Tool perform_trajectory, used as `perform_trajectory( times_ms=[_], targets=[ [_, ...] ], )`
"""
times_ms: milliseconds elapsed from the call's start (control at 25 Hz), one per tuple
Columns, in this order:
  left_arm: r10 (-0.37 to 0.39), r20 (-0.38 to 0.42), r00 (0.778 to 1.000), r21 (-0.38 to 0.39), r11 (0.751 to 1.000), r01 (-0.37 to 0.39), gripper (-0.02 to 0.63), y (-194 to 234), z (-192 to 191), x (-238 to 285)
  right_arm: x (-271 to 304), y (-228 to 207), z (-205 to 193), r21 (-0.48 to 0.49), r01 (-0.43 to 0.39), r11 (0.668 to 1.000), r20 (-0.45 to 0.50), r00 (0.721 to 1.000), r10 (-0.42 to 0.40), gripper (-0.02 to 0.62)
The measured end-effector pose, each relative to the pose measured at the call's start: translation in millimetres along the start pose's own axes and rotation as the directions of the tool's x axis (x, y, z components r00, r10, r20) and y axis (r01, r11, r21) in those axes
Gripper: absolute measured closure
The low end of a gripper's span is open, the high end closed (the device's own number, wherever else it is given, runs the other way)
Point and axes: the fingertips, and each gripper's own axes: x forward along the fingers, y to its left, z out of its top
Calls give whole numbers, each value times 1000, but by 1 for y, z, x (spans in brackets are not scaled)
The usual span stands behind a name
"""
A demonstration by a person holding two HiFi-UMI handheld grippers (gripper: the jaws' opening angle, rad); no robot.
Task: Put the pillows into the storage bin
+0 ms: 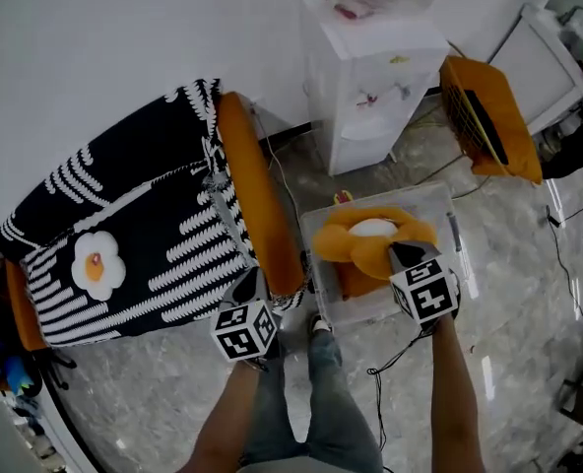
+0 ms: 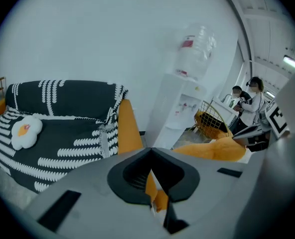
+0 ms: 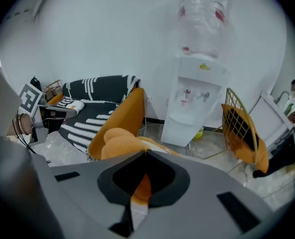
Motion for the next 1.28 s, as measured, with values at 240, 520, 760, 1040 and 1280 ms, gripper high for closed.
perform_trajectory(
  times_ms=[240,520,760,1040,1280],
  targets=[
    [72,-52,996,-29,997,-74,595,25,-51,36,77,-13,-62,44,-49,998,-76,996,52,589],
    [117,-68,991,-54,991,-120,595,41,-70,53,117,-23,-90,35,-61,997,-128,990,65,588],
    [126,-66,990,-59,990,-130,595,45,-74,59,135,-24,-100,95,-98,991,-122,987,109,422],
    [147,-76,986,-74,986,-152,595,57,-79,50,135,-14,-97,90,-101,991,-119,987,112,422],
    [156,-50,986,-102,982,-160,595,62,-69,36,122,-7,-74,69,-102,992,-95,990,109,425]
  ],
)
